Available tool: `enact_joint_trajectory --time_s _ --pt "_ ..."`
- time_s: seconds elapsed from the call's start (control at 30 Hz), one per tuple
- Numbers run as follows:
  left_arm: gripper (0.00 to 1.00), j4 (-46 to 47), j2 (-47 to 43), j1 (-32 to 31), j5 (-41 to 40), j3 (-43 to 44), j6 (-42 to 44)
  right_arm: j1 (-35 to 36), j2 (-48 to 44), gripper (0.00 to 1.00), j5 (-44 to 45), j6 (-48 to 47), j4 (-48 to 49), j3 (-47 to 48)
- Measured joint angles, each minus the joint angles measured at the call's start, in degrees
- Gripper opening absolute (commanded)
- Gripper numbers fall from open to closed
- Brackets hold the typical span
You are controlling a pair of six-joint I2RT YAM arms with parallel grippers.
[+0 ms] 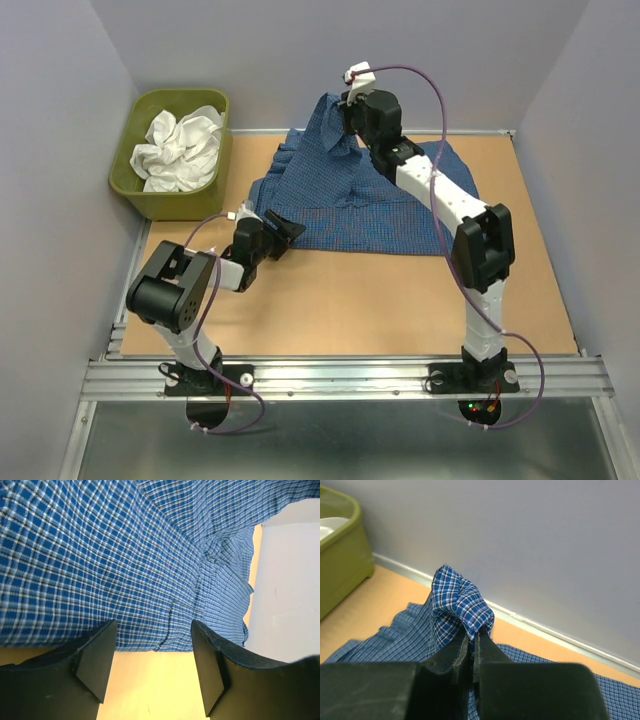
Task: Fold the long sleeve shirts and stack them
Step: Fold the shirt
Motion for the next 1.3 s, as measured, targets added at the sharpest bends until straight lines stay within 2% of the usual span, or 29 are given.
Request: enact_joint_trajectory --time_s 0.33,0.57,0.8,1.03,1.13,1.3 --pt "0.73 -19.96 -13.9 3.76 -3.78 5.44 2.05 0.0 -17.62 0.01 -13.9 -1.38 -5.64 -12.96" --pt "0.73 -30.58 -19.1 6.03 -4.7 8.33 6.54 0.02 -28.02 0.01 -21.92 -4.98 -15.37 -26.67" --pt "0.73 -38.25 -26.23 7.93 -4.74 9.6 12.52 0.0 -31.34 0.0 -21.42 -9.57 -27.28 -37.11" --pt "0.73 -41.86 -29.18 9.51 -4.57 9.86 17.4 0.07 -32.33 0.0 -22.27 -11.28 -33.31 -37.83" --pt "0.73 -43.19 -30.34 10.08 -4.44 9.81 19.41 0.2 -31.78 0.01 -18.88 -12.74 -35.21 -37.81" --pt "0.73 -45.0 -32.72 11.28 -4.37 9.81 24.11 0.39 -29.14 0.01 -6.97 -17.46 -36.92 -35.63"
